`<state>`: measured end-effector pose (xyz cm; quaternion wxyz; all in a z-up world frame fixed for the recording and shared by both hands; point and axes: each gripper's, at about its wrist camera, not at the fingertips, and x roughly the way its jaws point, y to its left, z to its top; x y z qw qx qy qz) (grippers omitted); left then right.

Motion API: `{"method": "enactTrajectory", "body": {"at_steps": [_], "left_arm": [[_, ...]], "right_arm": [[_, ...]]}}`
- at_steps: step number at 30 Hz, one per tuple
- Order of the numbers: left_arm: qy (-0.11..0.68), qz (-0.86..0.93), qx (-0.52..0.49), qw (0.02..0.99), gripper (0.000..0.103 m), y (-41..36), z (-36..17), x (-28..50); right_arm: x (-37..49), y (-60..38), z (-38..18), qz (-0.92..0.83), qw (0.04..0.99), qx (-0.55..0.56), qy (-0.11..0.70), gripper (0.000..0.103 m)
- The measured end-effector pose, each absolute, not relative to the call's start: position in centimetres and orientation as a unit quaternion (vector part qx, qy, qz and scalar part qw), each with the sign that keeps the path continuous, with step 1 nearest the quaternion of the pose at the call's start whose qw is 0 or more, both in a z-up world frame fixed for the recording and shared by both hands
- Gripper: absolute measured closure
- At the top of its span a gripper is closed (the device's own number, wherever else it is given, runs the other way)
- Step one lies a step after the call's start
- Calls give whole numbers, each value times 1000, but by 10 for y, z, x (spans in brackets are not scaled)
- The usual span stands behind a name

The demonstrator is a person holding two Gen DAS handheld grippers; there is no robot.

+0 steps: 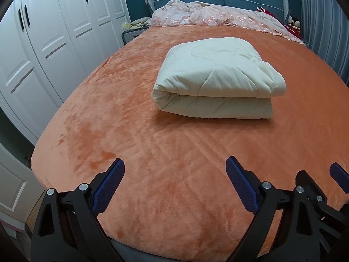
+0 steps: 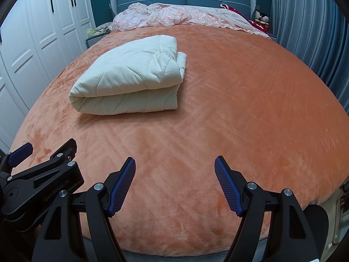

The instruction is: Fold large clothes

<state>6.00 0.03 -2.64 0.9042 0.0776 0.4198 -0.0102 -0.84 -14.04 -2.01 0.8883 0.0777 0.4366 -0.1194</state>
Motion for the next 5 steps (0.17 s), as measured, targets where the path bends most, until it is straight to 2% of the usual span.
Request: {"method": "enactTrajectory", "body": {"at_steps": [5], "left_arm": [[423,-12,72,903,16,2,-26,62]], "right_arm": [[-8,-137,-20,-123,888,75,436,30]]}}
